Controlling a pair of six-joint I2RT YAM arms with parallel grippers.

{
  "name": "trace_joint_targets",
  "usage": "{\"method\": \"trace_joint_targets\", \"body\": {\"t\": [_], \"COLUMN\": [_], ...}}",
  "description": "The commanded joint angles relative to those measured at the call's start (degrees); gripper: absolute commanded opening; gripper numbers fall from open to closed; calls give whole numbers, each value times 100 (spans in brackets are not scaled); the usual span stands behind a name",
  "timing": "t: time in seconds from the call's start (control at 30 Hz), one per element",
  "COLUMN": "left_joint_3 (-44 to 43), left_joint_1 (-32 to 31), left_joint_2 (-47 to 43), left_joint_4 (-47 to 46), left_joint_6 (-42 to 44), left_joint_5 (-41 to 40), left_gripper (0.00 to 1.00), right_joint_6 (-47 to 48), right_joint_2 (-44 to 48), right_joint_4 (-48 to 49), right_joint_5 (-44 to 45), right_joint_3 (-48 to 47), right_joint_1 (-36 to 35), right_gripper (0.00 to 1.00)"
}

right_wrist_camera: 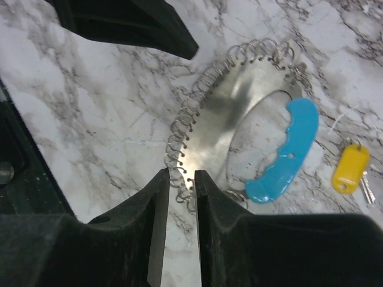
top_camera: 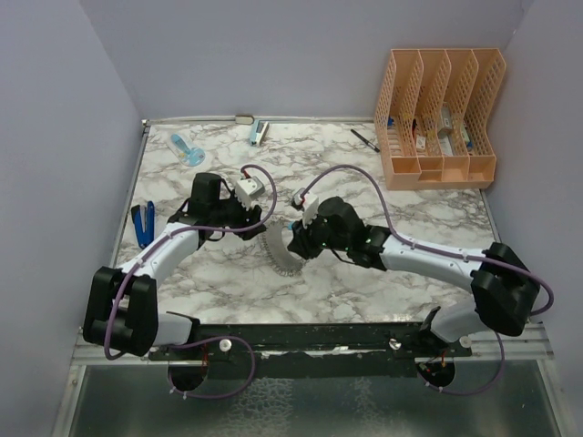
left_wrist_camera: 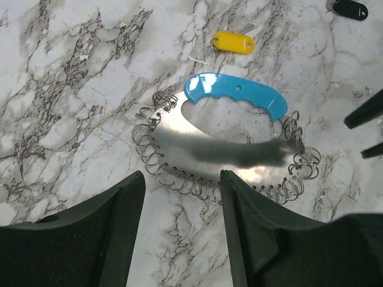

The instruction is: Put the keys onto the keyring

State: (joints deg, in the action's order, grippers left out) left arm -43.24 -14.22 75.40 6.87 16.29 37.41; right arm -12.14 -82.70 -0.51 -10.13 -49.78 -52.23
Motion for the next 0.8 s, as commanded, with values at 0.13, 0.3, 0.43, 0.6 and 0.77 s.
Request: {"method": "trace_joint_targets", "body": {"t": [0.13,0.3,0.43,0.6,0.77], "left_joint_3": [56,78,140,151,208], "left_joint_1": [36,107,162,299,655], "left_joint_2": [98,85,37,-66,-200], "left_joint_4": [-102,-288,-494,-607,-681], "left_joint_6": [103,-93,-240,-417,-625], "left_joint_5": [182,-530,-708,-1264,-1314], "left_gripper": [56,56,57,57,57], "right_joint_6": [252,278,286,509,682], "right_joint_2": [-597,-902,-1107,-1791,-2580], "right_joint_4": [-314,-215,-40,-26,10], "right_joint_5": [821,1024,1283,1146,1107], "right_joint_3": [113,-77,-416,-1278,-2164], "right_joint_1": [-24,-24,-24,-26,-23], "right_gripper": [22,22,23,22,20]}}
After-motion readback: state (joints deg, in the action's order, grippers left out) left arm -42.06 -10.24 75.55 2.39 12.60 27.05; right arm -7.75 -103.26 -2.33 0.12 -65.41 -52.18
